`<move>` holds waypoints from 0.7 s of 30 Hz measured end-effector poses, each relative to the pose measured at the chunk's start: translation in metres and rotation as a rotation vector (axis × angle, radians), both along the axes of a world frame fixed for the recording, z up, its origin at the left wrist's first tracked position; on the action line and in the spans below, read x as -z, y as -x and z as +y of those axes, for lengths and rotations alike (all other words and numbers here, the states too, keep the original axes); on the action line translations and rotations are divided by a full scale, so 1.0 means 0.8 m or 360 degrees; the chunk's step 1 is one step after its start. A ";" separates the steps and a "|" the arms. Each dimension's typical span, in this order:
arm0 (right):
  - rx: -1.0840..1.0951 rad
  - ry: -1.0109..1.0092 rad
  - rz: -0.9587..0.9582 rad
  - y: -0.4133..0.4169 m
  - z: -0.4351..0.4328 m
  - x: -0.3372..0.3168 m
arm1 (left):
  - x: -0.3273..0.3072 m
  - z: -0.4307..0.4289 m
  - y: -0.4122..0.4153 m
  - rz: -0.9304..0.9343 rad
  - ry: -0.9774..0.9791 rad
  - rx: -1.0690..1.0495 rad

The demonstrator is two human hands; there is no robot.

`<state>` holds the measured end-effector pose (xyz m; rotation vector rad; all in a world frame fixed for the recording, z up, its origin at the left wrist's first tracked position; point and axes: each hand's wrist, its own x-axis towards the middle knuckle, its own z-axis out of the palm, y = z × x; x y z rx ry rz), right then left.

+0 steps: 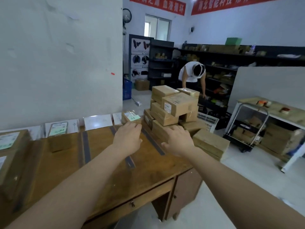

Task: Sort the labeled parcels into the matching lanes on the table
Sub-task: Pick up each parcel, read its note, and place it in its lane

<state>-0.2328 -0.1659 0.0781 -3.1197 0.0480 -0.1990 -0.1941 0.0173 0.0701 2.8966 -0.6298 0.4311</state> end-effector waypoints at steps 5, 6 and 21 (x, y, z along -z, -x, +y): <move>0.0103 -0.0025 0.0023 0.001 -0.076 0.006 | 0.006 -0.079 -0.014 0.0011 -0.0021 0.0108; 0.0128 -0.0027 0.0027 -0.001 -0.091 0.009 | 0.008 -0.094 -0.018 0.0008 -0.0031 0.0138; 0.0440 -0.0077 0.0182 -0.070 -0.295 0.048 | 0.066 -0.310 -0.135 0.0124 -0.0087 0.0454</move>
